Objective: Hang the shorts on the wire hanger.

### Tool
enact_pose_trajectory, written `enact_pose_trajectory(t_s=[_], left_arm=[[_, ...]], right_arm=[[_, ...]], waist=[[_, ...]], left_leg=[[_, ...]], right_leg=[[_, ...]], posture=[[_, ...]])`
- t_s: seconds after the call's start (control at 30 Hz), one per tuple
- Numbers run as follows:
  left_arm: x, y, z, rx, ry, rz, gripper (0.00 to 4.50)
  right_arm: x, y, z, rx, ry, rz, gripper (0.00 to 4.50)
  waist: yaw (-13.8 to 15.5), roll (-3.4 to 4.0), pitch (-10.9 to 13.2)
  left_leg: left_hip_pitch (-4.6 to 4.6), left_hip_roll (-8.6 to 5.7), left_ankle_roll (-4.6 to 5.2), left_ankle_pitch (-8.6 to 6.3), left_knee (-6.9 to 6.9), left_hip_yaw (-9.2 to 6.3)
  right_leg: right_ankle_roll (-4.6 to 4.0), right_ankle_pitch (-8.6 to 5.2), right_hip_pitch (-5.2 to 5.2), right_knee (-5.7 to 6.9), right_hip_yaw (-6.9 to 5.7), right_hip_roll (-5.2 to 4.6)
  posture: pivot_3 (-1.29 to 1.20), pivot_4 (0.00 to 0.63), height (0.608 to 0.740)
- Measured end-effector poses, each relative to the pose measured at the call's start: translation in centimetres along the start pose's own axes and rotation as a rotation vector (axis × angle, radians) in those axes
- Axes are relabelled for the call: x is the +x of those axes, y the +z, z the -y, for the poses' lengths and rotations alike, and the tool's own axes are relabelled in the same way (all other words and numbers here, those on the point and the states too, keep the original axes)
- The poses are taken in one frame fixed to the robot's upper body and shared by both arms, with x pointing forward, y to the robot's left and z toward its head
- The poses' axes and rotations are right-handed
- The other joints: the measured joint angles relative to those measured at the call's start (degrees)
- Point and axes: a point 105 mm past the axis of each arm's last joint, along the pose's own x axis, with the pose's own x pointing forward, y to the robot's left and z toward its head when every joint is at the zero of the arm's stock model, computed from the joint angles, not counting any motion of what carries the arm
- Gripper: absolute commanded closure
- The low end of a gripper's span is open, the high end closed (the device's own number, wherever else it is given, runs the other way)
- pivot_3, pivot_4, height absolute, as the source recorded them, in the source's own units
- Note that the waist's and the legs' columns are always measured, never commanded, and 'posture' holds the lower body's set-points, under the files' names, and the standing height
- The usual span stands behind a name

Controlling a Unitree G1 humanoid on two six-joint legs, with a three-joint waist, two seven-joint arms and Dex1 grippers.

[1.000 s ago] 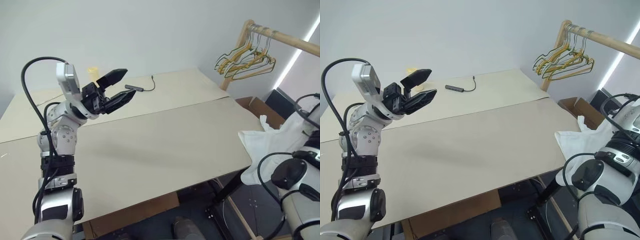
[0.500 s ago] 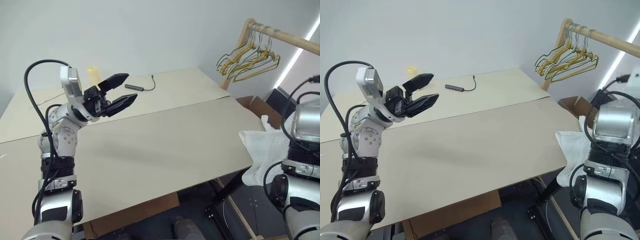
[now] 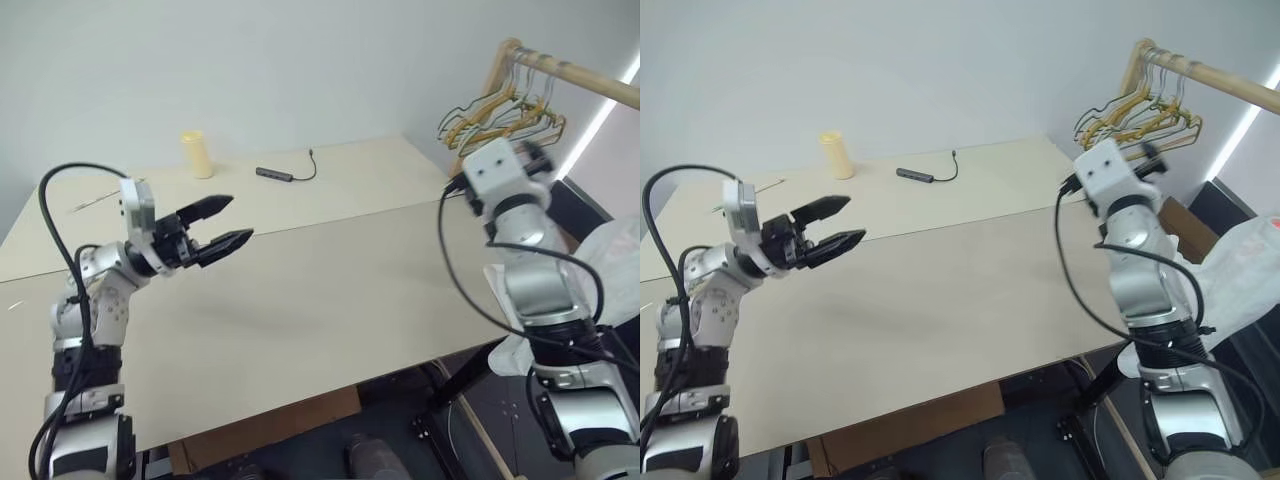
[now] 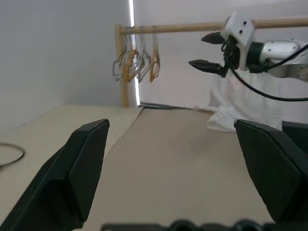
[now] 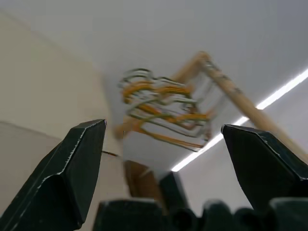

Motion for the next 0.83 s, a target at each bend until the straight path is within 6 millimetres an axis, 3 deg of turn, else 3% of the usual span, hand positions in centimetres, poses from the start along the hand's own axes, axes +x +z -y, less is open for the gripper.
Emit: enact_pose_trajectory(t_s=[0.13, 0.23, 0.37, 0.6, 0.83], left_arm=[[-2.9, -1.3, 0.2, 0.008, 0.093, -0.09, 0.0], [-4.4, -2.1, 0.7, 0.01, 0.124, -0.148, 0.0], [-6.2, -4.1, 2.0, -0.017, 0.166, -0.235, 0.0], [-5.1, -3.8, 3.1, 0.022, 0.214, -0.2, 0.0], [-4.8, -3.9, 3.7, 0.023, 0.218, -0.19, 0.0]], right_arm=[[-0.9, 0.7, -4.1, 0.082, 0.294, 0.051, 0.03], [-1.4, 0.7, -5.4, 0.108, 0.413, 0.059, 0.03], [-3.3, -0.8, -8.1, 0.084, 0.638, 0.05, 0.03], [-4.5, -1.7, -11.6, 0.002, 0.801, 0.055, 0.03], [-4.0, -1.7, -11.9, -0.027, 0.804, 0.062, 0.03]], waist=[[2.6, -0.02, 0.0], [4.6, -0.02, 0.0], [7.7, -0.03, 0.0], [11.6, -0.05, 0.0], [13.1, -0.06, 0.0]], left_leg=[[-0.03, 0.01, -0.01, 0.0, -0.05, 0.0], [-0.03, 0.02, -0.03, -0.01, -0.06, 0.12], [-0.08, 0.08, -0.07, -0.04, -0.07, 0.57], [-0.21, 0.11, -0.12, -0.01, -0.07, 0.72], [-0.59, 0.11, -0.14, 0.02, -0.07, 0.74]], right_leg=[[-0.12, 0.04, -0.03, -0.02, -0.09, 0.0], [-0.18, 0.02, -0.05, -0.04, -0.13, -0.01], [-0.35, -0.07, -0.16, -0.02, -0.27, -0.05], [-0.5, -0.03, -0.39, 0.06, -0.24, 0.0], [-0.48, 0.01, -0.81, 0.09, -0.22, 0.04]], posture=[[-0.02, 0.0, 0.74], [0.01, 0.0, 0.74], [0.07, 0.0, 0.74], [0.11, 0.0, 0.74], [0.13, 0.0, 0.74]])
